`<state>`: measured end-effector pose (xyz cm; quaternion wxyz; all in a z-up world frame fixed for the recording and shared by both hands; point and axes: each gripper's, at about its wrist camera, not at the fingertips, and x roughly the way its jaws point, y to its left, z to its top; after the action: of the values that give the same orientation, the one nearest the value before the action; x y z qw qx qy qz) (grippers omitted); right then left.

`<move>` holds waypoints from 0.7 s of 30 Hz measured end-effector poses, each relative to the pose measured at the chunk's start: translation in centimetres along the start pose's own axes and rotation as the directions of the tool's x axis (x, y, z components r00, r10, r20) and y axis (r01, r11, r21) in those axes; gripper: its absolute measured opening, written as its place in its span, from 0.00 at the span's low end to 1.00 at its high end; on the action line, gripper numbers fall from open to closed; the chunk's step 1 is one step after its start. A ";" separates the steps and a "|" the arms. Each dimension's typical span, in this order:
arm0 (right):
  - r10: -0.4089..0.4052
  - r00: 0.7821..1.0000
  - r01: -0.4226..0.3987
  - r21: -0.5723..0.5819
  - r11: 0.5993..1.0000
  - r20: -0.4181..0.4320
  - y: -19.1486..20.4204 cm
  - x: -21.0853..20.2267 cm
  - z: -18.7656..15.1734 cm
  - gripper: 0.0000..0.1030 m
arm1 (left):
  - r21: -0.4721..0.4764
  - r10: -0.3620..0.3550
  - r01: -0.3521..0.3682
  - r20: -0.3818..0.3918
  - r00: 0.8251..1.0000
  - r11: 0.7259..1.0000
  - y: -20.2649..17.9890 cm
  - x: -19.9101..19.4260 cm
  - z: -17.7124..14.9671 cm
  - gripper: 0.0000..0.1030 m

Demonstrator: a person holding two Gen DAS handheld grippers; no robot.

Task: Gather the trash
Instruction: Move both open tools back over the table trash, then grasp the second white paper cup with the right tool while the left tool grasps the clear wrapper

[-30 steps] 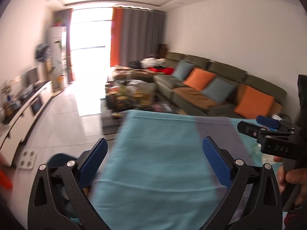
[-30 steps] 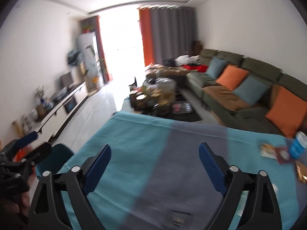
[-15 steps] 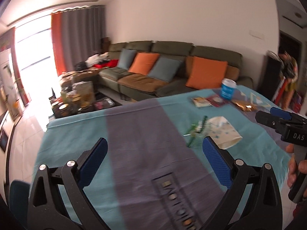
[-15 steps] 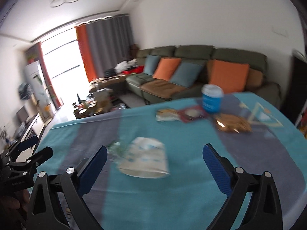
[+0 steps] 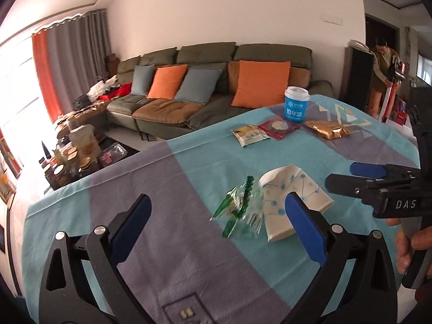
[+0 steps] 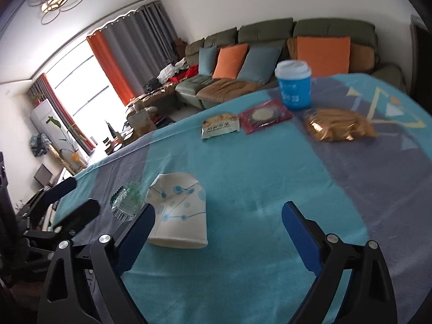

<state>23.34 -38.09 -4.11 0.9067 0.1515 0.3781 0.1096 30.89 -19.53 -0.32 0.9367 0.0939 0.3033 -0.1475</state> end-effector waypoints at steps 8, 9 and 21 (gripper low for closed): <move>0.076 0.994 -0.075 0.013 0.997 -0.083 0.5 2.2 0.0 0.75 | -0.018 -0.037 0.036 -0.076 0.996 0.999 0.8 3.9 -0.6 0.84; 0.079 0.993 -0.079 0.010 0.997 -0.091 0.7 2.4 -0.1 0.74 | -0.018 -0.041 0.040 -0.082 0.996 0.999 0.8 4.3 -0.6 0.82; 0.158 0.977 -0.157 0.018 0.987 -0.147 2.1 3.9 -0.3 0.39 | -0.086 -0.196 0.184 -0.162 0.967 0.979 1.0 7.5 -1.2 0.39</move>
<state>25.63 -34.85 -6.16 0.8643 0.1751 0.4313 0.1907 36.33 -19.95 -5.65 0.8917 0.0437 0.3945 -0.2175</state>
